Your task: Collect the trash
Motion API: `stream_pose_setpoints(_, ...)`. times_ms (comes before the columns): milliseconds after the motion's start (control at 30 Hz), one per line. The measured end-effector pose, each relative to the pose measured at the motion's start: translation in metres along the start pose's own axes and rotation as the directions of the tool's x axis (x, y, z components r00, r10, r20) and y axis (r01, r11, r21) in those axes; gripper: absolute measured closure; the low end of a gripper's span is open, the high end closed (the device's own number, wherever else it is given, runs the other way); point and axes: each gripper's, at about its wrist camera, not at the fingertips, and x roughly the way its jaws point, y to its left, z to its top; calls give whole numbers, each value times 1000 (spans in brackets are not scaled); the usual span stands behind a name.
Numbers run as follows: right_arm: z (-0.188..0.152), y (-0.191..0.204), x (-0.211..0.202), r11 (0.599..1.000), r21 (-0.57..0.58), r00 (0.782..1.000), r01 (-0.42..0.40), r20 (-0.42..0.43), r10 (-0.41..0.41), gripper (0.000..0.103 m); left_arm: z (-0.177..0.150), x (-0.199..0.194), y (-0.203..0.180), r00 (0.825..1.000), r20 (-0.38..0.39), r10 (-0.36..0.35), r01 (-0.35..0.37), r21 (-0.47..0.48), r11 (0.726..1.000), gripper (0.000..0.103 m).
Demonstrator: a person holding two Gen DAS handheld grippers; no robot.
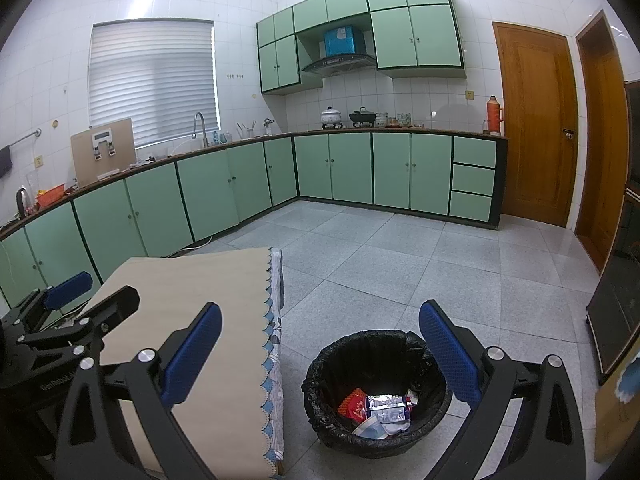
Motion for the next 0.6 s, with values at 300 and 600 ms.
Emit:
stream_pose_setpoints(300,-1,-1,0,1000,-1,1000,0,-1,0,6,-1,3,-1,1000,-11,-8,8,-6,1000,12)
stream_pose_setpoints(600,-1,-1,0,1000,0,1000,0,-2,0,6,0,0,-1,1000,-10,-16,16,-12,1000,12)
